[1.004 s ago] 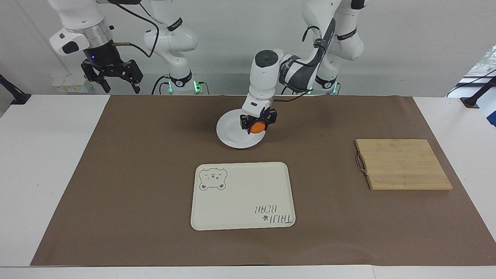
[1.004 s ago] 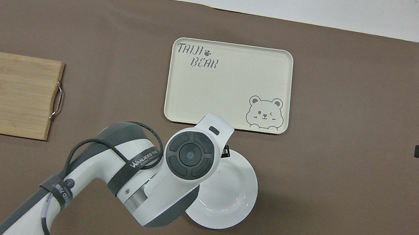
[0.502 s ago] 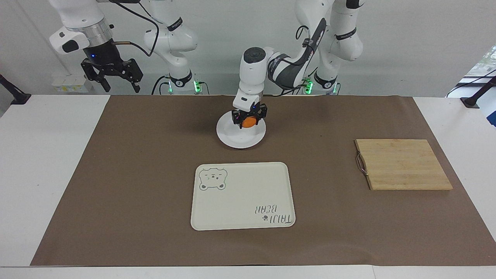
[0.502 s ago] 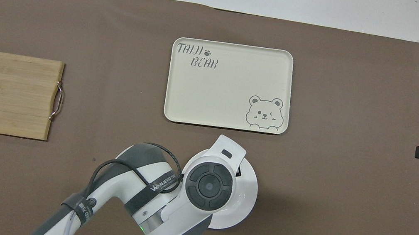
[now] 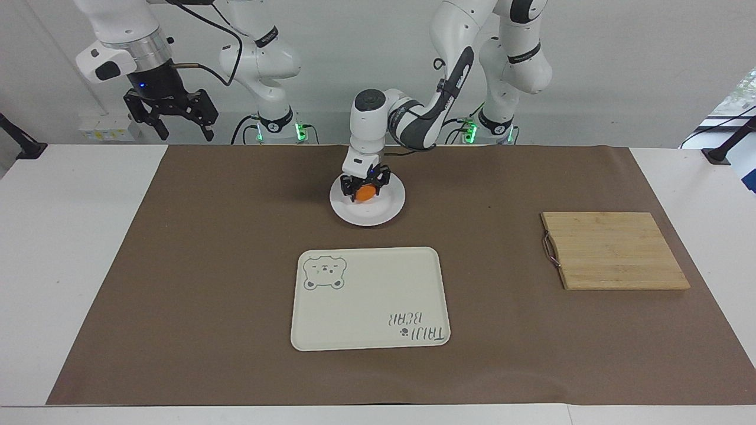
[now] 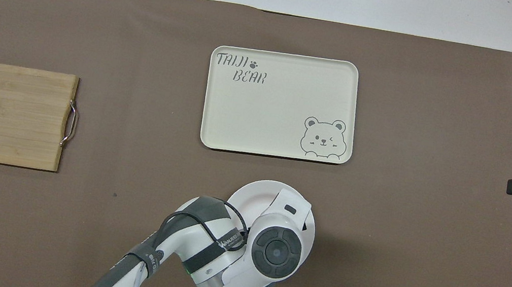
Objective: Place orange and plate with both arms
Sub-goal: 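Carry the orange over the white plate with the left gripper, then release the orange onto the plate while the right gripper reaches the plate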
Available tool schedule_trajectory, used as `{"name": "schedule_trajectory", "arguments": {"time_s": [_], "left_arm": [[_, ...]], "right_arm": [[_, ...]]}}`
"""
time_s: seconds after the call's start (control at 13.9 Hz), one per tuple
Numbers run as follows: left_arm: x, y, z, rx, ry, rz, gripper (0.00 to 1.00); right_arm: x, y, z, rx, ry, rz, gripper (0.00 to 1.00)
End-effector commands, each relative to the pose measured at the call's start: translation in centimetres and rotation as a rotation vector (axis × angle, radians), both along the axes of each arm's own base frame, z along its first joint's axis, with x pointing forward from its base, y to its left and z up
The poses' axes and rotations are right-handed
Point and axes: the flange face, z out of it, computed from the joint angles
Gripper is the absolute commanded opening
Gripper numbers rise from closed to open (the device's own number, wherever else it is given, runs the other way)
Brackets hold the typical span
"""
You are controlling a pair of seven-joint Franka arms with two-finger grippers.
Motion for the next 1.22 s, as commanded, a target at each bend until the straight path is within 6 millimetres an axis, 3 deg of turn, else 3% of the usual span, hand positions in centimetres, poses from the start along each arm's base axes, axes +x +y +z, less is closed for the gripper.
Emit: {"name": "schedule_trajectory", "arguments": {"time_s": [0.0, 0.14, 0.43, 0.65, 0.86, 1.0, 1.15], "left_arm": [[1.7, 1.6, 3.3, -0.032, -0.029, 0.051, 1.0], [4.1, 3.9, 6.9, -0.035, -0.032, 0.082, 1.0], [10.2, 9.3, 12.8, -0.004, -0.029, 0.004, 1.0], [14.3, 13.4, 15.6, 0.003, -0.044, -0.078, 1.0], [18.1, 19.5, 17.3, 0.022, -0.051, -0.213, 1.0], [20.2, 23.4, 19.2, 0.032, -0.048, -0.249, 1.0], [21.7, 27.4, 20.7, 0.041, -0.046, -0.305, 1.0]], "right_arm": [[-0.7, 0.4, -0.1, 0.085, 0.016, -0.014, 1.0], [-0.8, 1.1, -0.7, 0.147, 0.03, 0.005, 1.0], [-1.4, 3.3, -4.8, 0.352, 0.095, 0.061, 1.0], [-1.4, 4.4, -10.2, 0.475, 0.101, 0.158, 1.0], [-2.0, 5.8, -16.0, 0.595, 0.118, 0.194, 1.0], [-2.8, 6.4, -20.9, 0.696, 0.115, 0.198, 1.0], [-3.7, 8.2, -23.8, 0.731, 0.123, 0.21, 1.0]]}}
